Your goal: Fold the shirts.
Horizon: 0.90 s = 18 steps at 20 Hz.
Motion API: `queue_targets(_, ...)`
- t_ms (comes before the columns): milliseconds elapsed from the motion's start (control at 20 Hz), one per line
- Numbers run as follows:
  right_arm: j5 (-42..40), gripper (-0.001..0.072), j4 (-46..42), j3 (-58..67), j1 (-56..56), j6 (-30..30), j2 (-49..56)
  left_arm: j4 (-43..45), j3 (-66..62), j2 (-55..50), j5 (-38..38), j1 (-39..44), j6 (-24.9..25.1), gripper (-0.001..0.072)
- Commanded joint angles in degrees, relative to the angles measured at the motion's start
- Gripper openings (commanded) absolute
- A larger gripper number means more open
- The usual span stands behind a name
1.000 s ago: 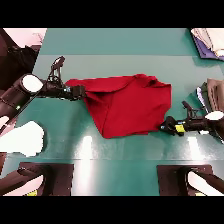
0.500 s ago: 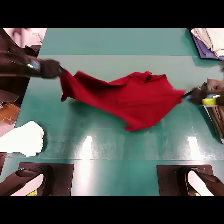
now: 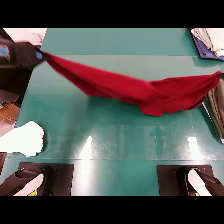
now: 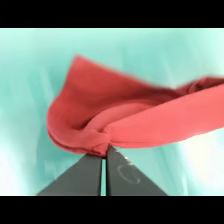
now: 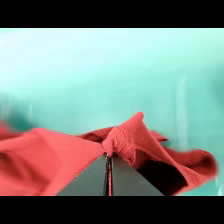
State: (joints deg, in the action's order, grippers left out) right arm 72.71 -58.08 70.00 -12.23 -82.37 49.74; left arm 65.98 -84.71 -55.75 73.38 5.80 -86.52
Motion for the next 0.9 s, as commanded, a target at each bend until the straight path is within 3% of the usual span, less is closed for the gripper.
queue_targets(0, -0.87, 0.0017, -0.04, 0.92, 7.67, -0.74, 9.49, -0.02, 10.86, 0.09, 1.16, -0.07, 0.0, 0.0023)
queue_targets(50, -2.97, 0.0018, 0.02, 0.94, 10.08, -0.74, 13.66, -0.04, 14.8, 0.09, 0.24, -0.07, -0.02, 0.0023)
queue_targets(100, -5.18, 0.0075, 0.09, 0.96, 11.8, -0.74, 17.81, -0.04, 18.53, 0.09, -0.87, -0.07, -0.02, 0.0023)
queue_targets(150, -6.8, 0.033, 0.09, 0.98, 12.61, -0.74, 21.27, -0.13, 22.08, 0.09, -1.88, -0.07, -0.02, 0.0023)
queue_targets(200, -7.13, 0.0472, 0.11, 1.18, 12.7, -0.76, 24.46, -0.13, 24.87, 0.09, -2.21, -0.07, -0.02, 0.0023)
queue_targets(350, -1.22, 0.0435, -0.11, 1.66, 10.08, 1.05, 28.7, 0.0, 27.74, 0.11, -1.42, -0.07, 0.04, 0.0023)
queue_targets(500, 4.42, 0.0435, -0.07, -3.8, 6.51, 4.37, 26.56, -0.33, 27.74, 0.11, -2.84, -0.07, 0.46, 0.0023)
queue_targets(650, 0.48, 0.0433, -0.02, -9.92, 4.87, 5.42, 25.59, -1.57, 27.74, 0.11, -6.14, -0.07, 0.39, 0.0023)
queue_targets(850, 1.11, 0.0433, 0.11, -11.54, 3.43, 5.33, 28.3, -2.4, 27.74, 0.11, -6.82, -0.07, 0.42, 0.0023)
